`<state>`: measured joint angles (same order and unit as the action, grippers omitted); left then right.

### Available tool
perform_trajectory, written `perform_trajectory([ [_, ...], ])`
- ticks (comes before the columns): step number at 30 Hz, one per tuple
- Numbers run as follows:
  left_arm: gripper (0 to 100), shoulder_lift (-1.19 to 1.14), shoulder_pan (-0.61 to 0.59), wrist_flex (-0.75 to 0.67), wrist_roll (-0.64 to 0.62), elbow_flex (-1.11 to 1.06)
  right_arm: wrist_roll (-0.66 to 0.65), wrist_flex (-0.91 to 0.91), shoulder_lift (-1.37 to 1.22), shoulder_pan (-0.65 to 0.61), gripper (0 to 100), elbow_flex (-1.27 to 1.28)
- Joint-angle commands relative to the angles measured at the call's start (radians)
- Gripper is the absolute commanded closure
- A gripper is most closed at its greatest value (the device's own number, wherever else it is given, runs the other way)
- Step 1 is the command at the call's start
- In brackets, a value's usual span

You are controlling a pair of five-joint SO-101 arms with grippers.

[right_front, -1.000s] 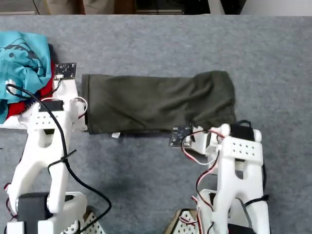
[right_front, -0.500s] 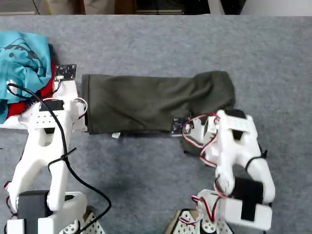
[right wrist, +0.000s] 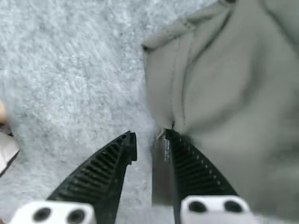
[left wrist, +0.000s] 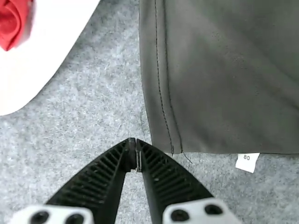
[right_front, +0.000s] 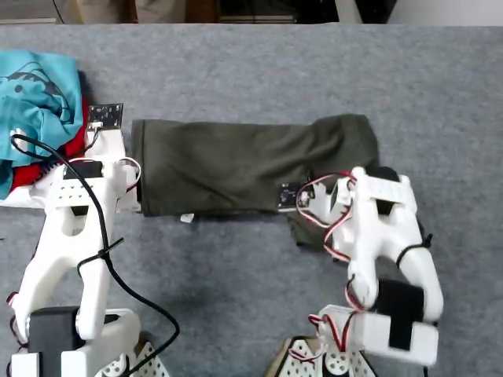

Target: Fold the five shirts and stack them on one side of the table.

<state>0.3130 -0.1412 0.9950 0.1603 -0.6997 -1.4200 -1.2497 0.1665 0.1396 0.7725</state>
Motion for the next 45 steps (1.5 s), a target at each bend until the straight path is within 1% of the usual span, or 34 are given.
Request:
perform_trajectory([
  [1, 98, 0.004, -0.006, -0.011, 0.009, 0.003, 0.006, -0.054, 0.15, -0.008, 86.4, -0.038],
  [4, 98, 0.004, -0.006, -0.011, 0.009, 0.003, 0.006, -0.064, 0.206, -0.008, 80.9, -0.033],
  [8, 98, 0.004, -0.006, -0.011, 0.009, 0.005, 0.003, -0.061, 0.168, -0.013, 81.4, -0.033],
  [11, 98, 0.004, -0.006, -0.011, 0.009, 0.005, 0.003, -0.011, 0.081, -0.012, 81.4, -0.033],
  [17, 98, 0.004, -0.006, -0.011, 0.009, 0.003, 0.005, 0.098, -0.182, -0.01, 81.3, -0.039],
  [20, 98, 0.004, -0.008, -0.011, 0.009, 0.003, 0.009, 0.066, -0.223, -0.005, 81.3, -0.102],
  [24, 98, 0.004, -0.008, -0.011, 0.009, 0.003, 0.008, 0.077, -0.243, -0.007, 81.5, -0.11],
  [25, 98, 0.004, -0.008, -0.011, 0.009, 0.003, 0.006, 0.077, -0.245, -0.007, 82.0, -0.11],
  [29, 98, 0.008, -0.008, -0.009, 0.009, 0.003, 0.005, 0.078, -0.251, -0.008, 90.0, -0.11],
  [33, 98, 0.013, -0.008, 0.049, 0.009, 0.028, 0.005, 0.08, -0.252, -0.008, 93.1, -0.11],
  [38, 98, 0.013, -0.061, 0.052, 0.011, 0.035, 0.006, 0.081, -0.252, -0.008, 99.5, -0.111],
  [41, 98, 0.013, -0.077, 0.054, 0.043, 0.035, 0.006, 0.078, -0.249, -0.008, 95.9, -0.111],
  [45, 98, 0.013, -0.083, 0.055, 0.048, 0.037, 0.008, 0.071, -0.246, -0.004, 79.1, -0.116],
])
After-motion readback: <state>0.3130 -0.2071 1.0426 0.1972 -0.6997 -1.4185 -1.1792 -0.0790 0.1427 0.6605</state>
